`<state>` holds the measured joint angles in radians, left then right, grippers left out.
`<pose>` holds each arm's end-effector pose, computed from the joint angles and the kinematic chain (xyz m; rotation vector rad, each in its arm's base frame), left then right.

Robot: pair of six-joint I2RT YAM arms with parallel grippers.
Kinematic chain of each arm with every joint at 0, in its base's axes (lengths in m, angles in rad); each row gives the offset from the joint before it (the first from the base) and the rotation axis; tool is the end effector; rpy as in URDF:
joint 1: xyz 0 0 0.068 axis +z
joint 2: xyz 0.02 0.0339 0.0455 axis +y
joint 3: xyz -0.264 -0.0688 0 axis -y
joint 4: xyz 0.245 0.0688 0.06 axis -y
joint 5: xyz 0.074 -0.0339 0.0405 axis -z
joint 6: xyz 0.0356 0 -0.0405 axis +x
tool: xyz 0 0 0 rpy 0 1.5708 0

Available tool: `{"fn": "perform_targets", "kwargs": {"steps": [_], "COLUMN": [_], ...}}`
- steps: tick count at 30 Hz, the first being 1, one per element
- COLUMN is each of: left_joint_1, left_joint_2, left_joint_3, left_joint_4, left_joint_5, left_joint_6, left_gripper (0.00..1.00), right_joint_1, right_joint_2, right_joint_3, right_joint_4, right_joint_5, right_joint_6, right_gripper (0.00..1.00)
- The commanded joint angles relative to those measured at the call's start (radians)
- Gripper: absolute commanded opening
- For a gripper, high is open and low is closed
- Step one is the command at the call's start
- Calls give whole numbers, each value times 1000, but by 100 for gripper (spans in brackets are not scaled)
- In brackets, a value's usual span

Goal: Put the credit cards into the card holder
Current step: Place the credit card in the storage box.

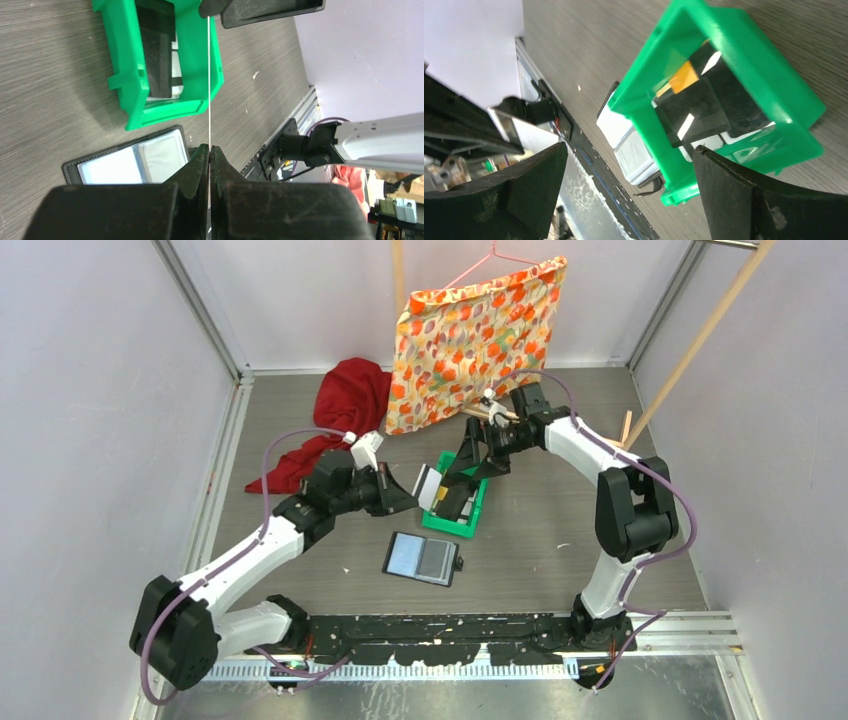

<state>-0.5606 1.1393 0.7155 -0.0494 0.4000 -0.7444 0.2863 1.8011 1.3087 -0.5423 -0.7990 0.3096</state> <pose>0.2066 -0.1461 0.2586 0.0701 2.2317 -1.1796 0.3525 0.1304 0.2226 -0.2703 2.5946 1.2548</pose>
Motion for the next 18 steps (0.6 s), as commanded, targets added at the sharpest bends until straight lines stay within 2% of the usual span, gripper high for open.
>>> {"fn": "perform_targets", "kwargs": {"steps": [1, 6, 10, 14, 18], "left_joint_1": [14, 19, 20, 29, 39], "left_joint_2": [-100, -172, -257, -334, -373], "left_joint_3": [-44, -123, -193, -250, -324], "left_joint_4": [0, 39, 0, -158, -179], "left_joint_5": [89, 213, 289, 291, 290], "left_joint_6": [11, -44, -87, -106, -196], "left_gripper": [0, 0, 0, 0, 0], "right_joint_1": [3, 5, 45, 130, 227], "right_joint_2": [-119, -211, -227, -252, -289], "right_joint_3": [89, 46, 54, 38, -21], "right_joint_4": [-197, -347, -536, -627, -621], "right_joint_5": [-161, -279, -295, -253, -138], "right_joint_6": [-333, -591, -820, -968, -1008], "right_gripper": [100, 100, 100, 100, 96]}}
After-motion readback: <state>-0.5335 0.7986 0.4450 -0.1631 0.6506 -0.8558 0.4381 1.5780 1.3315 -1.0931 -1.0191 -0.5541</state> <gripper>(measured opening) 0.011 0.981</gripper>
